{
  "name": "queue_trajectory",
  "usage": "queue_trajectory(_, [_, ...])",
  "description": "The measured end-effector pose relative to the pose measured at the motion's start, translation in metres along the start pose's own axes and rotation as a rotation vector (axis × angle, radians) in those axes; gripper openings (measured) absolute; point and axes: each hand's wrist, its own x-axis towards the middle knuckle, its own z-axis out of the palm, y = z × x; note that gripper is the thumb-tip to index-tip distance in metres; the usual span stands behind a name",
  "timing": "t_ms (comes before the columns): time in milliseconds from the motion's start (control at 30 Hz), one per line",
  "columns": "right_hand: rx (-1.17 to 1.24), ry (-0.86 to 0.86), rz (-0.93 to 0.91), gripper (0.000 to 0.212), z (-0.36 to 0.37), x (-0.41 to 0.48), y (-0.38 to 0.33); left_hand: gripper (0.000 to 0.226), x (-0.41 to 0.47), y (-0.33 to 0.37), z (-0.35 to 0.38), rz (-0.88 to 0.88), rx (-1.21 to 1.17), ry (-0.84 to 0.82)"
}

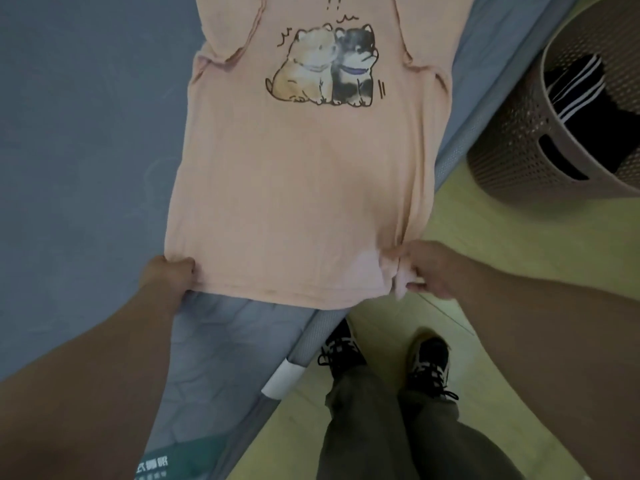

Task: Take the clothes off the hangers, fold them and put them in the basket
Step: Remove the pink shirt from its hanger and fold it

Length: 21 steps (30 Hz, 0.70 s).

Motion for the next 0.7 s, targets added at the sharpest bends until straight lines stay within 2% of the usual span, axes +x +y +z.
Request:
queue_trajectory(133, [0.095,-0.009,0.038,0.055,0.025,-0.013,0.063,0.016,-0.018,-0.020,-0.002,-0.106,-0.359,-0.013])
queue_trajectory(200, [0.207,0.033,0.011,0.052,0.030,-0.024,0.084,0.021,-0.032,-0.022,-0.007,-0.149,-0.552,-0.003])
queue_trajectory(267, [0.280,0.098,-0.005,0.038,0.028,-0.036,0.095,0.034,-0.043,-0.021,-0.015,-0.188,-0.689,0.006])
queue_trajectory(367, [0.385,0.195,-0.040,0.030,0.018,-0.058,0.100,0.039,-0.056,-0.021,-0.025,-0.194,-0.728,-0.001])
queue_trajectory(533, [0.504,0.186,-0.009,0.028,0.001,-0.091,0.085,0.036,-0.063,-0.012,-0.048,-0.274,-0.835,-0.034])
queue_trajectory(633, [0.541,0.335,-0.011,0.018,-0.002,-0.099,0.079,0.036,-0.068,-0.015,-0.054,-0.266,-0.806,-0.059])
queue_trajectory(700, [0.441,0.493,-0.030,0.018,-0.005,-0.102,0.076,0.040,-0.077,-0.013,-0.058,-0.248,-0.821,-0.026])
